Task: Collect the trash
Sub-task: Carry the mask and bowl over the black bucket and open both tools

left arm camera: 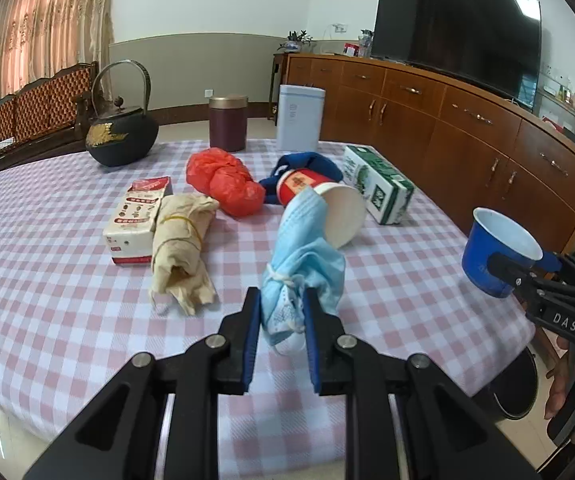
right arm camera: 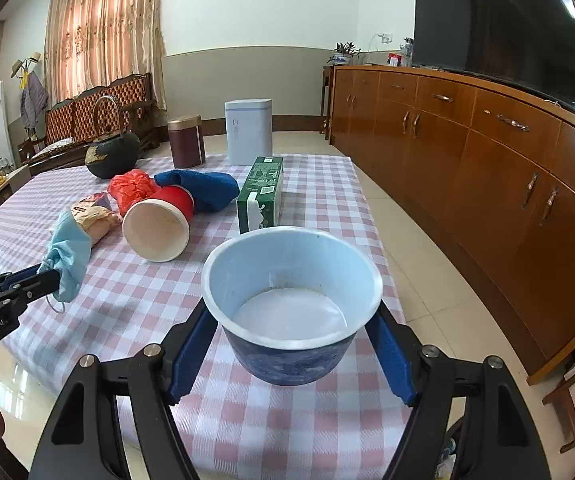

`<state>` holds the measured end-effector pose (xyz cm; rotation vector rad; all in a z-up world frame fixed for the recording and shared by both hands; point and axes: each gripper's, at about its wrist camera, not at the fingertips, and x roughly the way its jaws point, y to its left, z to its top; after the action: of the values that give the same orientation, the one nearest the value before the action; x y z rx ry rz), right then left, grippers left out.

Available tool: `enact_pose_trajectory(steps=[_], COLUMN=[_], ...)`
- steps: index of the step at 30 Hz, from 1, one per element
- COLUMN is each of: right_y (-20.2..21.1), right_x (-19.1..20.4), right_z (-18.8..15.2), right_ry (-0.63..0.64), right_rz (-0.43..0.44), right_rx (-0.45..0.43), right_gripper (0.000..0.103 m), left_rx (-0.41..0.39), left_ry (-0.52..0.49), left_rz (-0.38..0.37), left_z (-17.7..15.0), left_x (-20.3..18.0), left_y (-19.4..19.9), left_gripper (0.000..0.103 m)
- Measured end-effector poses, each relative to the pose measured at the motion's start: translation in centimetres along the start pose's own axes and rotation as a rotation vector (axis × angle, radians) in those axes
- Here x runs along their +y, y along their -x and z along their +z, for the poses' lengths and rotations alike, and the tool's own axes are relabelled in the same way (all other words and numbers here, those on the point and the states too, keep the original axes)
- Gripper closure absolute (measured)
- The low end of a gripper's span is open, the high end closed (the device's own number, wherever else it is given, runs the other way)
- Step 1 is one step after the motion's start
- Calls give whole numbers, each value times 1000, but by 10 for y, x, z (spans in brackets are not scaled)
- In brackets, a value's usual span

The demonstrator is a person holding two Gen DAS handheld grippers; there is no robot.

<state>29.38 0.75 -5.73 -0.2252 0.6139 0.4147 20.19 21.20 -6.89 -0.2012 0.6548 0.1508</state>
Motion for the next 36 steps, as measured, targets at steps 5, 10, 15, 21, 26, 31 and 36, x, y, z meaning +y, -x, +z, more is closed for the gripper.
enact_pose_trajectory(steps=[5,10,15,21,26,31,36], right_y=[27,56,82,110,131,151,164], right_x=[-5,-11,-28,-56,-84,-111,-135], right_z=[-6,-14,-24,-37,-46,-61,-76], right_ry=[-4,-1,-14,-41,-69,-103,-135], right_rz=[-8,-13,-44,-102,-151,-197,-235], right_rx=[-24,-55,-71,-88,-97,-101,-92], right_gripper=[26,26,26,26,26,26,26], left_rx=[4,0,-5,-7,-8,0,13], left_ry=[-18,-44,-82,-138,-185,-233,-269], left_rz=[-17,-45,-85,-146,-201,-252,-296], left_z=[-8,-11,-12,-14,-15,-19,-24], left_x=[-18,-38,-64,-107,-146,-181,-209], left_y=[13,25,34,41,43,43,42], left_gripper=[81,81,81,81,81,81,81])
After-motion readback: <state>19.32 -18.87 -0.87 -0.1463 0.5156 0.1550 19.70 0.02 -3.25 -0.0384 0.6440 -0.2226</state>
